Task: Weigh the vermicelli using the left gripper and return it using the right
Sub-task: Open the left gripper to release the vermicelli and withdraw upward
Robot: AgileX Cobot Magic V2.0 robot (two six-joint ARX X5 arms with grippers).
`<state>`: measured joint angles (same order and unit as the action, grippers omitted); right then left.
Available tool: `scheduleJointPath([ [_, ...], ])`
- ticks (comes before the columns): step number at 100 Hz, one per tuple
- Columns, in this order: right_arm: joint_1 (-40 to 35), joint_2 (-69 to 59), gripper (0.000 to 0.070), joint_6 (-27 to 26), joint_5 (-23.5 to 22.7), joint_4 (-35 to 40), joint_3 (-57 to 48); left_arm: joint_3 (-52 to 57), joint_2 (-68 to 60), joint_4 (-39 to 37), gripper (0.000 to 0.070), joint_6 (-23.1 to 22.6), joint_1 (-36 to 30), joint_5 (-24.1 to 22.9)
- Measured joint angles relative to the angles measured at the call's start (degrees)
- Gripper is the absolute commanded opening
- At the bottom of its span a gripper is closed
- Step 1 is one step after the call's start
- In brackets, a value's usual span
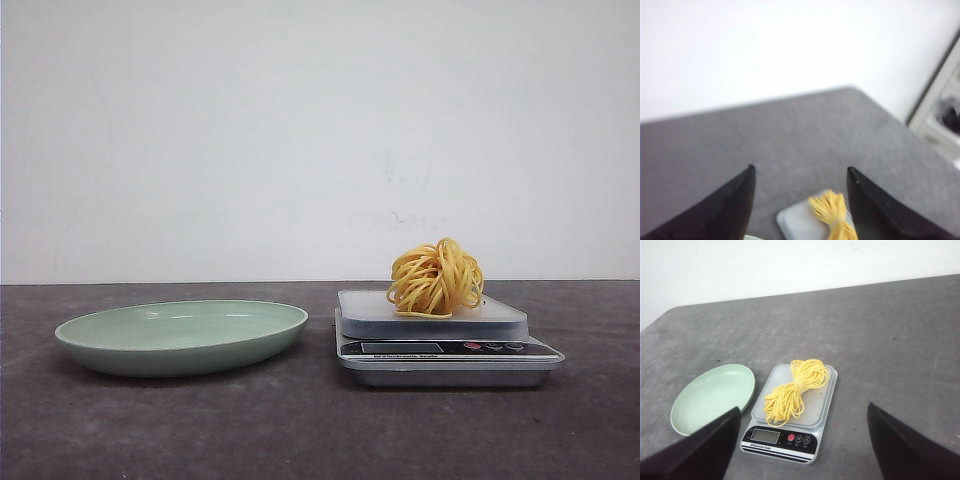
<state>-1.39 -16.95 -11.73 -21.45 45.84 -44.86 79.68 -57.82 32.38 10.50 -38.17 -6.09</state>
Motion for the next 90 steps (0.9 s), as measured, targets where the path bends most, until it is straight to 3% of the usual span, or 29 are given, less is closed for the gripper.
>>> scheduleJointPath([
  [23, 0.0, 0.0, 0.0512, 1.0, 0.0, 0.0, 0.0, 0.2, 16.6, 16.4, 0.0274, -1.4, 0.0, -7.5],
  [45, -0.4, -0.3, 0.0512, 1.0, -0.9, 0.0, 0.0, -0.7, 27.0, 30.3, 0.0275, 0.8, 0.0, -12.2],
  [59, -1.0, -1.5, 0.0512, 1.1, -1.0, -0.2, 0.0, -2.4, 33.7, 35.1, 0.0279, 2.3, 0.0, -16.6],
  [90, -2.0, -1.9, 0.0513, 1.4, -1.0, -0.7, 0.0, -15.8, 46.7, 36.9, 0.0284, 9.2, 0.2, -16.6],
])
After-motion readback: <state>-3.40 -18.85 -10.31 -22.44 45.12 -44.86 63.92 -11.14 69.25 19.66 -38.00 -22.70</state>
